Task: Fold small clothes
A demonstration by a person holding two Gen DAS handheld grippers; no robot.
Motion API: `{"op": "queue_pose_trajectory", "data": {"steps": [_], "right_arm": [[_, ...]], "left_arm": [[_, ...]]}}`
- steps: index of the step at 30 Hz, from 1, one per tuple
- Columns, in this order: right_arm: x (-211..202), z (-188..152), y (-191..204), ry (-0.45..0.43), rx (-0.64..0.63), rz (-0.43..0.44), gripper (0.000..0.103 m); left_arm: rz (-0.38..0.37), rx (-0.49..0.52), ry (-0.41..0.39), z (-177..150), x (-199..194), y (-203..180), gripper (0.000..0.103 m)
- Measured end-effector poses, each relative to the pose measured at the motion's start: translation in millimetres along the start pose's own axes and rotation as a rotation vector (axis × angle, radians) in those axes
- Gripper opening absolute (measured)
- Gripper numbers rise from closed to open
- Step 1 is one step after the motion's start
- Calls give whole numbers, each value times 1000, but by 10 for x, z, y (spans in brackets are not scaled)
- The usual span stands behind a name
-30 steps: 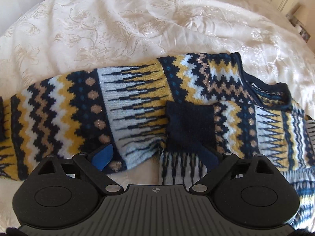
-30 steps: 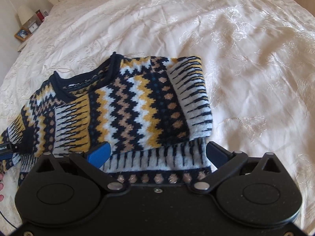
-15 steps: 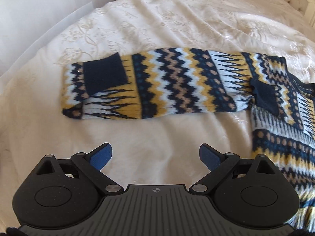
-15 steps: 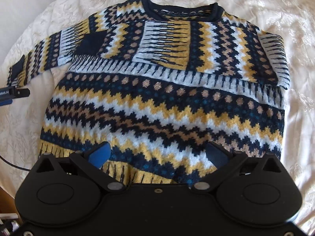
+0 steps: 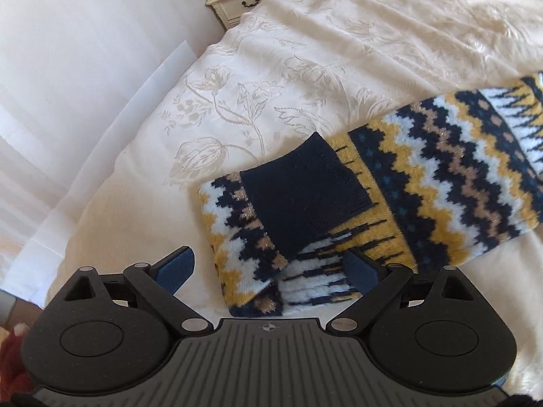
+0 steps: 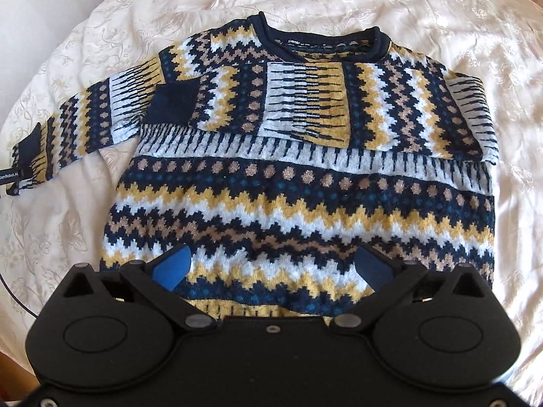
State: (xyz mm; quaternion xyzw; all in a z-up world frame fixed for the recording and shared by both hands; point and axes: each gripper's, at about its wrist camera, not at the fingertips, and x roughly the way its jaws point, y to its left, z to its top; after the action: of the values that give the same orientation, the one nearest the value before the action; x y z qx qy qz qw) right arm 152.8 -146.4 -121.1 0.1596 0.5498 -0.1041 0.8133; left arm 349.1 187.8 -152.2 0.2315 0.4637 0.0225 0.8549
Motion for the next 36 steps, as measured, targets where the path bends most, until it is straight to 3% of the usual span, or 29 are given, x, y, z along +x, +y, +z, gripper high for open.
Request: {"op": "queue_pose_trajectory", "data": {"steps": [2, 3, 8, 11, 14, 20, 25, 29, 32, 33, 36], "right_arm": [[-1, -8, 45, 6, 0, -6, 102], [-7, -12, 66, 8, -1, -9, 102], [-36, -3, 128, 6, 20, -13, 102], [-25, 22, 167, 9, 36, -1, 102], [8, 57, 235, 15, 35, 12, 102], [80, 145, 412, 28, -8, 40, 102], [91, 201, 521, 26, -34, 58, 102], [108, 220, 572, 32, -47, 71, 102], [120, 224, 599, 38, -54, 78, 102], [123, 225, 604, 40, -55, 81, 102], [138, 217, 597, 45, -53, 91, 102]], "left_arm": [[8, 11, -18, 11, 39, 34, 95], [4, -31, -17, 22, 48, 120, 95], [23, -428, 56, -48, 99, 867, 95], [21, -557, 72, -198, 73, 1195, 95], [-20, -583, 61, -282, -9, 1316, 95], [-83, -524, 61, -337, -42, 1202, 94], [-71, -503, 126, -360, 106, 1104, 94], [-80, -531, 176, -341, 218, 1121, 96], [-100, -628, 156, -360, 236, 1226, 95], [-106, -660, 139, -383, 222, 1262, 90], [-83, -682, 120, -386, 171, 1330, 46]]}}
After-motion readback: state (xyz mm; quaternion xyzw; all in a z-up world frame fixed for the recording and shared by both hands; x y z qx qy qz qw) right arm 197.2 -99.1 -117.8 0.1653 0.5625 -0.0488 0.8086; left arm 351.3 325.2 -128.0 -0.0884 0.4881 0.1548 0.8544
